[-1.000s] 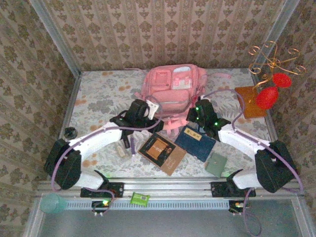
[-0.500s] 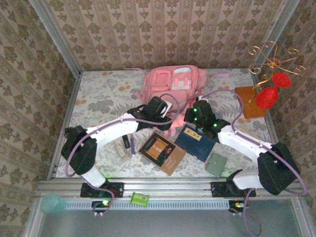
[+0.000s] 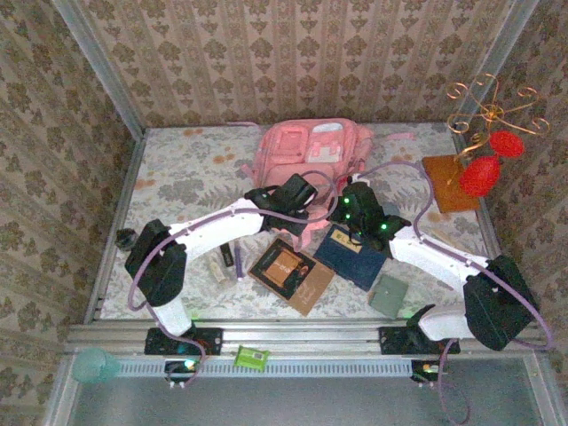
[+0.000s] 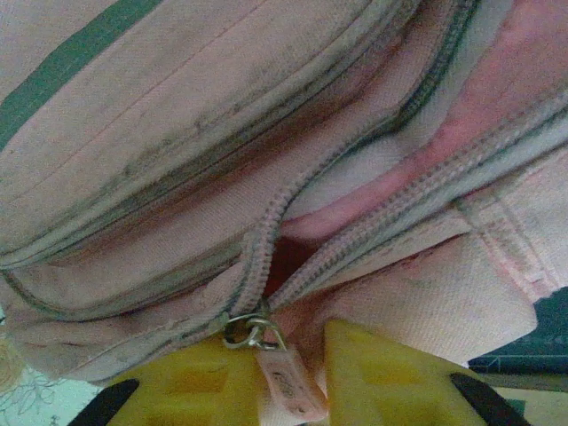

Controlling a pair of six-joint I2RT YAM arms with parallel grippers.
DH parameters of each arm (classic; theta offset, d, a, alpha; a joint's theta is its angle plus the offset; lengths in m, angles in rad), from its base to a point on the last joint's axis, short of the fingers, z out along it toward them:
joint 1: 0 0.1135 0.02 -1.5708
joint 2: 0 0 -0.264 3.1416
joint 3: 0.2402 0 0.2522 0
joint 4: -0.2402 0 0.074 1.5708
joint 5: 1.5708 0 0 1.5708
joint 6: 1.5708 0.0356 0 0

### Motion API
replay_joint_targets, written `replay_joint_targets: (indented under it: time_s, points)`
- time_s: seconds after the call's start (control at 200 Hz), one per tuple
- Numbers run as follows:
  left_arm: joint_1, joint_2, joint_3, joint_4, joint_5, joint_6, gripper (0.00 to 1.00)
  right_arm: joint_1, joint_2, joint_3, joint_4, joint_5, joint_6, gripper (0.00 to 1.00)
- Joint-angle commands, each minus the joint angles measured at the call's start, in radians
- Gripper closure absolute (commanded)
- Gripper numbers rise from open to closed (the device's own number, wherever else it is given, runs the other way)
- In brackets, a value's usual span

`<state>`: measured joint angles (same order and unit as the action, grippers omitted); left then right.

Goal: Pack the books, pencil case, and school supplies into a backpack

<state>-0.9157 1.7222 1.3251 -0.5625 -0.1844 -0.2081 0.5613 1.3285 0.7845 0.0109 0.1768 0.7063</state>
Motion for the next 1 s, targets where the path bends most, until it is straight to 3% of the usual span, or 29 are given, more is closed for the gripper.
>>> replay_joint_targets:
  time_s: [0.0,0.435,0.665,0.995]
  points:
    - [0.013,0.011,0.010,-0.051,-0.069,0.038,0.78,0.011,-0.048,0.056,0.031,0.054,-0.039,1.00]
    - [0.059,-0.030,-0.025,-0.018,0.036,0.024,0.88,0.011,-0.062,0.041,0.017,0.085,-0.079,1.00]
    - [0.083,-0.045,-0.050,-0.025,0.033,0.014,0.79,0.011,-0.080,0.043,0.012,0.095,-0.096,1.00]
    - [0.090,-0.054,-0.050,-0.027,0.034,0.022,0.76,0.011,-0.083,0.037,0.020,0.087,-0.097,1.00]
